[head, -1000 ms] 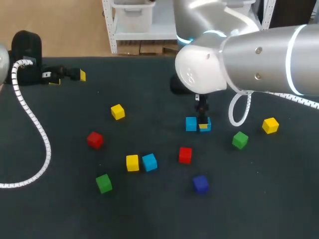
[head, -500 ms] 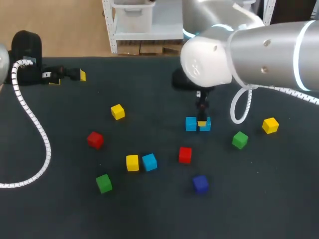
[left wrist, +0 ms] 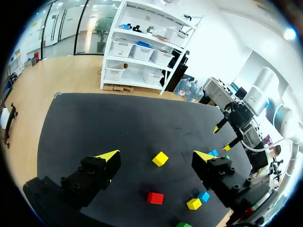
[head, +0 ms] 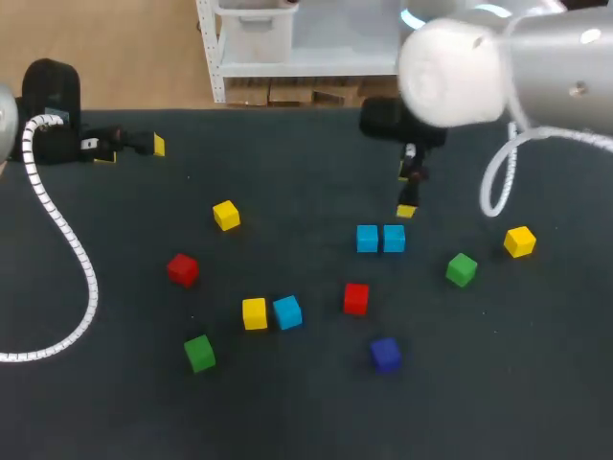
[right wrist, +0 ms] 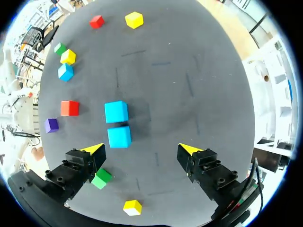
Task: Place the blue cubes, place green cubes on the blue cubes, place the yellow cubes on the green cubes, then place the red cubes on the yellow cubes, and place purple cube on the red cubes.
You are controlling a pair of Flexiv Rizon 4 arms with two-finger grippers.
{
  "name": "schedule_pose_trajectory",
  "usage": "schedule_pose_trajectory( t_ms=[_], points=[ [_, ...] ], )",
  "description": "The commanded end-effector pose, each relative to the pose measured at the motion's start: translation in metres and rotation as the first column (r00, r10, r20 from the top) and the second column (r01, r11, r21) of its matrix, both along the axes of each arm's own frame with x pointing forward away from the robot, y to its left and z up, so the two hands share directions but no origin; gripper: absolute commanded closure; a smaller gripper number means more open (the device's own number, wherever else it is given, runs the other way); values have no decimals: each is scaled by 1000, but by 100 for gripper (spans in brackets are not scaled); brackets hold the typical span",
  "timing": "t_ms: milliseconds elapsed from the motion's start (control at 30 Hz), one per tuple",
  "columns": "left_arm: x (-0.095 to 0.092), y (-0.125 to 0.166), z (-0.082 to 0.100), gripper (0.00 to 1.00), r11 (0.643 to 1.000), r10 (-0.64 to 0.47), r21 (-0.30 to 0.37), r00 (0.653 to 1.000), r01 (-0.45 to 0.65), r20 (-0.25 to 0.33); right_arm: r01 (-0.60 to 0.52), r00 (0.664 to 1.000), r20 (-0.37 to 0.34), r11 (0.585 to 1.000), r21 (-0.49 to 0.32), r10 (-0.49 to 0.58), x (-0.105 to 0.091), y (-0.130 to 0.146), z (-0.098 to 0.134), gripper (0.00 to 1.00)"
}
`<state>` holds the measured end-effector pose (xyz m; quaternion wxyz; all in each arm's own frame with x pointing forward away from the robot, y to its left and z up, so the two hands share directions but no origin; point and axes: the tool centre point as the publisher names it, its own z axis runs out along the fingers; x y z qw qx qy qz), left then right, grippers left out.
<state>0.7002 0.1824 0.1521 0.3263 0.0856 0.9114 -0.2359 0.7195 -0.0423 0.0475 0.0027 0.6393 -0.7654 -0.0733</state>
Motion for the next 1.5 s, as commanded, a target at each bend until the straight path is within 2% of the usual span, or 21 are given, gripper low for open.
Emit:
schedule_pose_trajectory(
  t_ms=[33, 400, 600, 700, 767, 800, 1433, 1500],
  points=[
    [0, 2, -1, 0, 1000, -6, -9, 1000, 6, 6, 23, 998, 61, 996, 86, -29, -15, -23, 16, 0],
    [0, 2, -1, 0, 1000, -6, -9, 1000, 6, 6, 119, 986, 96, 977, 179, -138, -8, -55, 43, 0],
    [0, 2, -1, 0, 1000, -6, -9, 1000, 6, 6, 156, 973, 129, 959, 238, -191, -9, -61, 56, 0],
    [0, 2, -1, 0, 1000, -6, -9, 1000, 6, 6, 147, 974, 135, 961, 235, -182, -9, -59, 59, 0],
    [0, 2, -1, 0, 1000, -6, -9, 1000, 6, 6, 146, 978, 117, 969, 198, -171, -8, -56, 58, 0],
    [0, 2, -1, 0, 1000, -6, -9, 1000, 6, 6, 180, 971, 126, 967, 182, -204, -6, -57, 57, 0],
    [0, 2, -1, 0, 1000, -6, -9, 1000, 6, 6, 180, 971, 126, 967, 182, -204, -6, -57, 57, 0],
    [0, 2, -1, 0, 1000, -6, -9, 1000, 6, 6, 179, 970, 125, 959, 220, -210, -6, -57, 57, 0]
  ],
)
